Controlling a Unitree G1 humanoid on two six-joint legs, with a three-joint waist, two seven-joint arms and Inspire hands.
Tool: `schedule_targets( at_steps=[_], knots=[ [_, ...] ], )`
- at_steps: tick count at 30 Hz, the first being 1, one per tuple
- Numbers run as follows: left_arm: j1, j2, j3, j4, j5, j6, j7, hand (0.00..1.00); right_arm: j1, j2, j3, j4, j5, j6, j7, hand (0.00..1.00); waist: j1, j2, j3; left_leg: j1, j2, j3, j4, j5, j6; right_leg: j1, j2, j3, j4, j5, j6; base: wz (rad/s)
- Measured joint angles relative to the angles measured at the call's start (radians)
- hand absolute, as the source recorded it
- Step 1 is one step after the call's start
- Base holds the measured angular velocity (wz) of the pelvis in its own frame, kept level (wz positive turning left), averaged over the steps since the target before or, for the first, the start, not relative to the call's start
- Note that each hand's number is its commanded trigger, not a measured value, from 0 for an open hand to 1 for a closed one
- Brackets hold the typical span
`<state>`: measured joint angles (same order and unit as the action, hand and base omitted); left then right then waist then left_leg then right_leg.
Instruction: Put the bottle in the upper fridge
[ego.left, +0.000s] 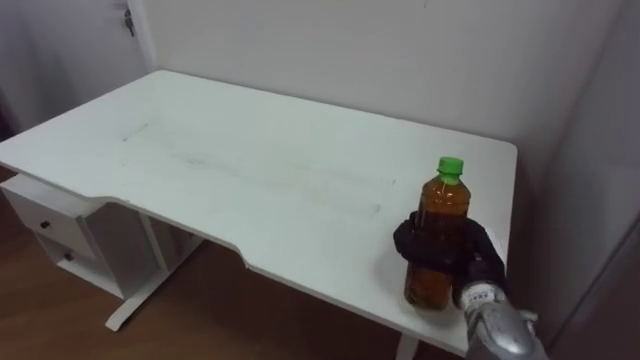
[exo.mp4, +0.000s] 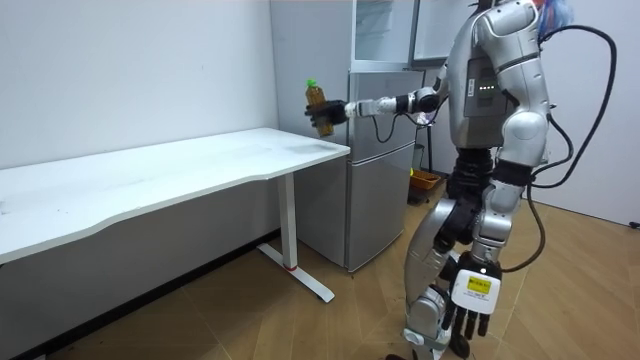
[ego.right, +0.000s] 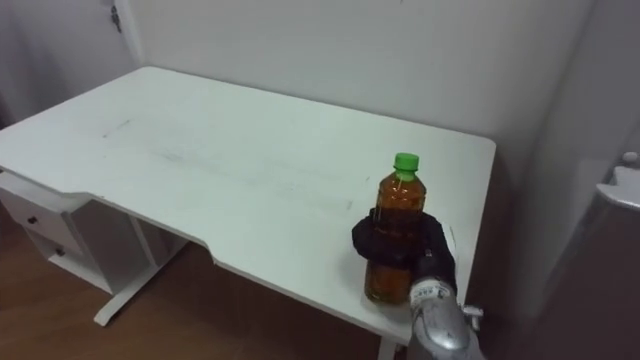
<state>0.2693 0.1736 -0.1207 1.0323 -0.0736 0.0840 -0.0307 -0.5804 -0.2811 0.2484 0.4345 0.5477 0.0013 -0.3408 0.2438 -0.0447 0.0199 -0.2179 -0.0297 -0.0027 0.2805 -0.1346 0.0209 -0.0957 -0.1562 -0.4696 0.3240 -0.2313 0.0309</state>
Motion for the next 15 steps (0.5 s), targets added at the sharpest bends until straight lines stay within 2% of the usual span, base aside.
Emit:
schedule_targets(
  at_steps=[4,6,9,13,15],
  knots=[
    [0.012,0.004,0.052,0.001,0.0,-0.003,0.002,0.0,0.014,-0.046,-0.03,-0.1,0.033,0.005,0.037,1.0,-0.039,-0.014,-0.007,0.05,-0.001,0.002,-0.026,0.0,-0.001,0.047,0.003,0.002,-0.021,0.001,0.003,-0.01],
    [0.026,0.003,0.075,0.001,-0.001,-0.007,0.004,0.0,0.017,-0.048,-0.042,-0.145,0.047,0.009,0.041,1.0,-0.047,-0.021,-0.0122,0.079,0.002,0.017,-0.045,0.0,-0.001,0.065,0.008,0.013,-0.035,0.002,0.005,-0.18],
    [0.038,0.004,0.098,0.001,-0.001,-0.011,0.004,0.0,0.055,-0.082,-0.075,-0.271,0.061,0.018,0.055,1.0,-0.073,-0.026,-0.0155,0.104,0.002,0.023,-0.049,-0.003,-0.002,0.092,0.011,0.017,-0.049,0.005,0.009,-0.09],
    [0.053,0.01,0.117,0.002,-0.003,-0.014,0.005,0.0,0.067,-0.119,-0.088,-0.376,0.065,0.018,0.059,1.0,-0.101,-0.025,-0.0157,0.143,0.017,0.043,-0.053,-0.01,-0.005,0.128,0.024,0.031,-0.073,0.02,0.008,-0.16],
    [0.052,0.011,0.128,0.005,-0.002,-0.02,0.007,0.0,0.07,-0.125,-0.098,-0.391,0.064,0.018,0.06,1.0,-0.109,-0.025,-0.0163,0.16,0.017,0.048,-0.055,-0.012,-0.006,0.137,0.028,0.037,-0.079,0.024,0.006,-0.13]
  ],
)
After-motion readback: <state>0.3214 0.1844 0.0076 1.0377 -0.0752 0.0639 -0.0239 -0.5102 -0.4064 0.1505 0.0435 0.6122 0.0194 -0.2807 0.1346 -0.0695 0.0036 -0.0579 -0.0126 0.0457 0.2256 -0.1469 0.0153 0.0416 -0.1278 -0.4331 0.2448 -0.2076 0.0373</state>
